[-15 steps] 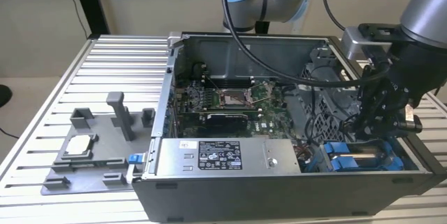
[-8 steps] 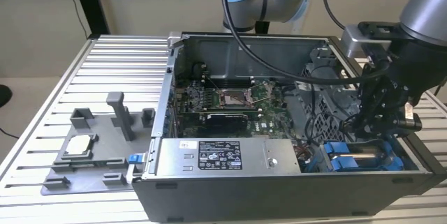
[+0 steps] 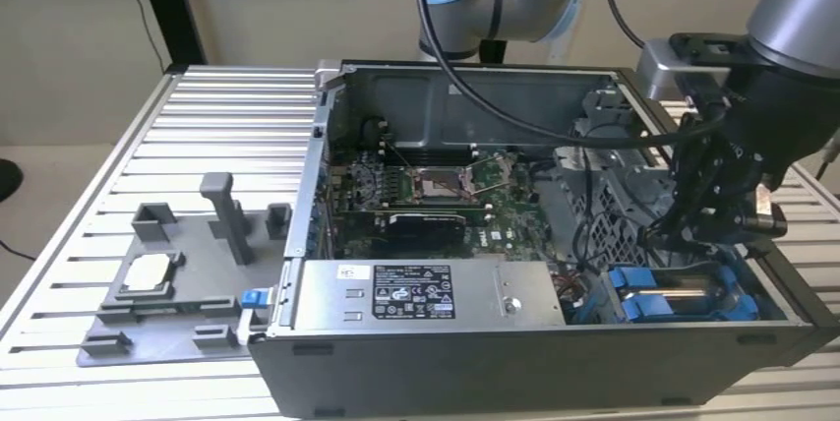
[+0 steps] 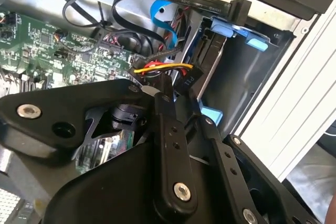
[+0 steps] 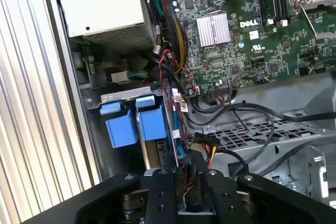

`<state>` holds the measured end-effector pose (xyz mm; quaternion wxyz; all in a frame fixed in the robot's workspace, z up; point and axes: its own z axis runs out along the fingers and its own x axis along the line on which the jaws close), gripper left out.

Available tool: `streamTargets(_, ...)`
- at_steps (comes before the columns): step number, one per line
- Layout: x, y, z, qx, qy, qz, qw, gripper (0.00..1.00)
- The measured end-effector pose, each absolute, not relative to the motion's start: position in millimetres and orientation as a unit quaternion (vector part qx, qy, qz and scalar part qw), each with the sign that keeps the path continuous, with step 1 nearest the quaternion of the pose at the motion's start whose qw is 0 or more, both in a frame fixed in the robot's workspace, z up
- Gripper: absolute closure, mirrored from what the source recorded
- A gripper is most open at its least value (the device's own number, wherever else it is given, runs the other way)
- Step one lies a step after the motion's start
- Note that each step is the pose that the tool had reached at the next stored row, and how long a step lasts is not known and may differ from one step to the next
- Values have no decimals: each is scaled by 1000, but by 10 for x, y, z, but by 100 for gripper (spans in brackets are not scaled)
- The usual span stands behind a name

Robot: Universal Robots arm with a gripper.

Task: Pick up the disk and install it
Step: 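Insert the first disk wire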

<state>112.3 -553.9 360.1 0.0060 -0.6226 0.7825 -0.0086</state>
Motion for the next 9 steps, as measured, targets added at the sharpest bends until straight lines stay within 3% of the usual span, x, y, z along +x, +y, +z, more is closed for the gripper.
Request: streamTargets(9, 1123, -5530, 3650, -622, 783, -9, 6, 0)
